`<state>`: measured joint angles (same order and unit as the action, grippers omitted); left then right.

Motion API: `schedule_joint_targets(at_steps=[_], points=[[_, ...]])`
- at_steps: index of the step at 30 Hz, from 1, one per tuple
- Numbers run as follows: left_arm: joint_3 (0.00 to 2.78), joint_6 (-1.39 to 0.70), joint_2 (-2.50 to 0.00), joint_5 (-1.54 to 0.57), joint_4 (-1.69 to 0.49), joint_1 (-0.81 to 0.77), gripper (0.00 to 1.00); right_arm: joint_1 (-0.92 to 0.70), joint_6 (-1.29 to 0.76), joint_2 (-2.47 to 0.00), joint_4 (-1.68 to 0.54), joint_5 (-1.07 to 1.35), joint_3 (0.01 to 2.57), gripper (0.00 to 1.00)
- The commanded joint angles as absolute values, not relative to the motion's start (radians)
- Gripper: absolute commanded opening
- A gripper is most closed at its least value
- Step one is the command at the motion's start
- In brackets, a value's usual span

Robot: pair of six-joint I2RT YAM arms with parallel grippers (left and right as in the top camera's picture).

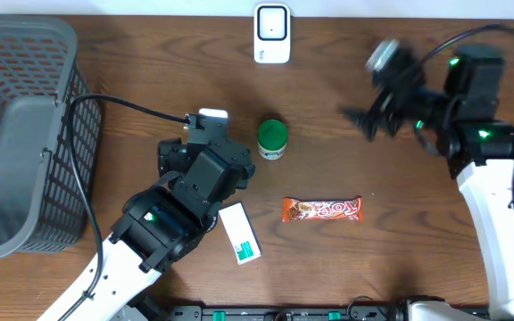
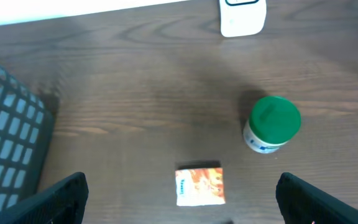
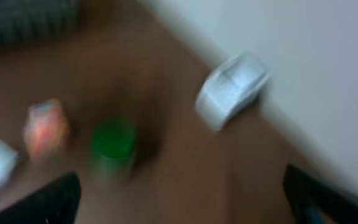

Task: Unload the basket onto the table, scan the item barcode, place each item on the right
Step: 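Move the right gripper from rest down to the red TOP bar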

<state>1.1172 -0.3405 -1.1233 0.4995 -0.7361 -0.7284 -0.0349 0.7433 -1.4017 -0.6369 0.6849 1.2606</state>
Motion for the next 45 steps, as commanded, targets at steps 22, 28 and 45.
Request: schedule_joint_targets(at_steps=[22,28,45], points=[[1.123,-0.335,-1.122,0.596,-0.83,-0.725,0.97,-0.136,1.282,-1.406,-0.855,0.363,0.775,0.9],[1.123,-0.335,-1.122,0.596,-0.83,-0.725,0.97,-0.165,1.328,-1.411,-0.756,0.274,0.749,0.76],[1.123,-0.334,-1.122,0.596,-0.83,-0.725,0.97,-0.276,1.261,-1.471,-0.68,0.266,0.697,0.67]])
